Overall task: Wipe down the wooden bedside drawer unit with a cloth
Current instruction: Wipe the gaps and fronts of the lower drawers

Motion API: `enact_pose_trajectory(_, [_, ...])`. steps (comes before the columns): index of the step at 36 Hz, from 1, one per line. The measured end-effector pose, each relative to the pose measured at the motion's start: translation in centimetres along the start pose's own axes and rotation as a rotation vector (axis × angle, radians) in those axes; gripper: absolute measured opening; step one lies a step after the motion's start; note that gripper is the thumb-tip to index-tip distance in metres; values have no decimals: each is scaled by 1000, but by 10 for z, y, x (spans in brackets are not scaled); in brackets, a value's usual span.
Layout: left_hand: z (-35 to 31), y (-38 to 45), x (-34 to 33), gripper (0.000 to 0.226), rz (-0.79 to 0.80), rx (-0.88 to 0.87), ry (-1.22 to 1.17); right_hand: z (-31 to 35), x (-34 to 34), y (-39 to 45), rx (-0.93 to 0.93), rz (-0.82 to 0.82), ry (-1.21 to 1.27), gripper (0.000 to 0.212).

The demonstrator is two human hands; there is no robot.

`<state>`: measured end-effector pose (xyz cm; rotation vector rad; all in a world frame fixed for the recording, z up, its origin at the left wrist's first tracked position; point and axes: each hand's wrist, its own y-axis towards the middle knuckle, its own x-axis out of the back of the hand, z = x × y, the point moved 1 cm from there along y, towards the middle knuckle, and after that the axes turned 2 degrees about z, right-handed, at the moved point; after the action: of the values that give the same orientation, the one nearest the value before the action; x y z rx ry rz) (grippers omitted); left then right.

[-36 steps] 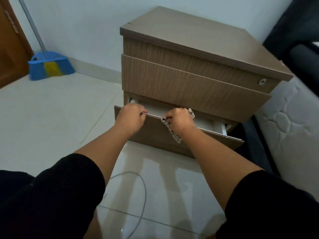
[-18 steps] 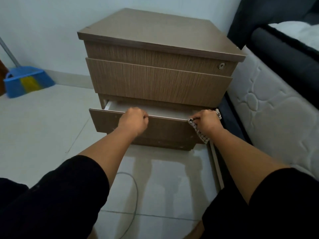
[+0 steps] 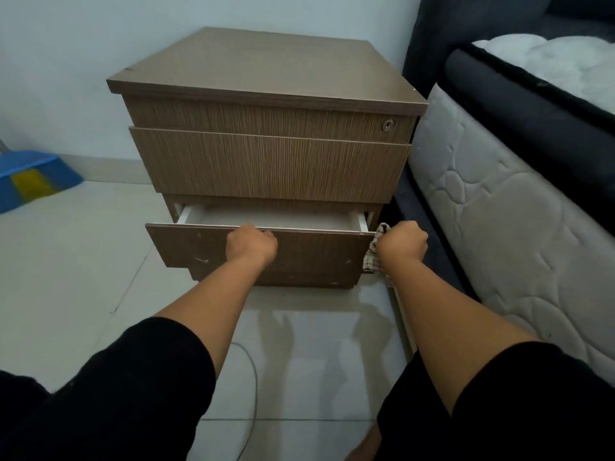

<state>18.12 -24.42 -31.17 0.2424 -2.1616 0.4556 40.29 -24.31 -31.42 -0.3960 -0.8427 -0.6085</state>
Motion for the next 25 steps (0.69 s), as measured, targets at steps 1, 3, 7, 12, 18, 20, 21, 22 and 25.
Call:
enact_pose_trajectory(1, [-1,0,-2,44,3,12,-22,1,1,0,-33,1,36,21])
enact_pose_trajectory(3, [-3,1,-7,43,4,31,-59,5,2,2,-106,-3,107,24])
enact_pose_trajectory(7, [-4,5,-18,51,33,67,-96,11,0,6,-201,-11,169,29])
enact_pose_trajectory(12, [0,18,-23,58,61,12,-69,16,-10,17,-216,-2,200,28])
enact_pose_trajectory(18, [5,39,-24,60,129,-81,-14,22,-16,35,-207,24,202,34])
enact_pose_trajectory(20, [5,47,-24,61,138,-91,-13,26,-21,41,-196,27,188,38])
enact_pose_trajectory(21, [4,50,-23,61,138,-94,-11,27,-22,44,-194,26,184,39])
enact_pose_trajectory(22, [4,52,-23,61,138,-96,-10,28,-25,47,-193,25,179,40])
enact_pose_trajectory(25, [2,57,-25,60,128,-102,-31,29,-30,53,-200,8,160,41])
